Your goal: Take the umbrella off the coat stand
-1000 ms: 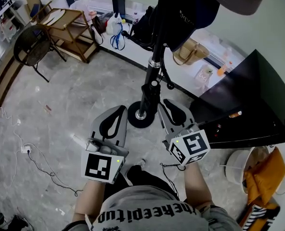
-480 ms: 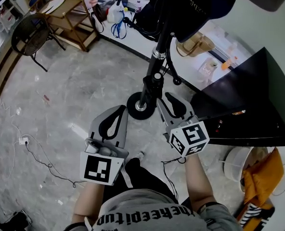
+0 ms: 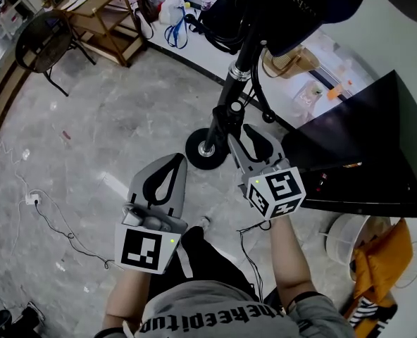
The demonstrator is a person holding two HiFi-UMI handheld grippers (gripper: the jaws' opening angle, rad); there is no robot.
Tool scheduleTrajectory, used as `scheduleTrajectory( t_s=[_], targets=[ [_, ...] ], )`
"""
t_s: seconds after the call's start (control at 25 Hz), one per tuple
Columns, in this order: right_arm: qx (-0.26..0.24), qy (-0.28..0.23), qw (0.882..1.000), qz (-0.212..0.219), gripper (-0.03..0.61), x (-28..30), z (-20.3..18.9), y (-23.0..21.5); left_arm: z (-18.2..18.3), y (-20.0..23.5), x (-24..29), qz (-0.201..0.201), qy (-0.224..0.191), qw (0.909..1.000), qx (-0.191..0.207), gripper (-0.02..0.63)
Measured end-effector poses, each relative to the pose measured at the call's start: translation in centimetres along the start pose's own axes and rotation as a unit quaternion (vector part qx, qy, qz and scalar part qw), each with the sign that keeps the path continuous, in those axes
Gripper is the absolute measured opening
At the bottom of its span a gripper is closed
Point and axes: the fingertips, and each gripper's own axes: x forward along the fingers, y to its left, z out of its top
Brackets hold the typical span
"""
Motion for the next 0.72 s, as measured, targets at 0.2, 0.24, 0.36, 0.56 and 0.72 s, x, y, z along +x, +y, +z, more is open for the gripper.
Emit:
scheduleTrajectory(
  t_s=[0.2,0.24,0.36,0.56,0.72],
  targets=[
    [-0.002,-0.001,1.000,-0.013,0.167,0.7,0.0,-1.0,-0.4,-0.2,0.3,-0.004,0.002,1.0000,-0.003,0.015],
    [-0.003,0.000,1.000,-0.014,0.170,0.8,0.0,-1.2,-0.5,-0.3,0.4,-0.004,0.002,1.0000,-0.004,0.015],
    [-0.005,0.004,1.000,-0.015,0.175,1.4,-0.2,-1.5,-0.8,-0.2,0.6,-0.004,0.003,1.0000,-0.006,0.015],
    [-0.008,0.009,1.000,-0.011,0.188,2.3,-0.4,-1.8,-1.1,0.1,0.8,-0.002,0.006,0.9999,-0.008,0.015],
    [-0.014,0.006,1.000,-0.013,0.198,2.9,-0.2,-2.1,-1.3,0.4,1.0,0.003,0.006,0.9999,-0.010,0.015]
  ],
)
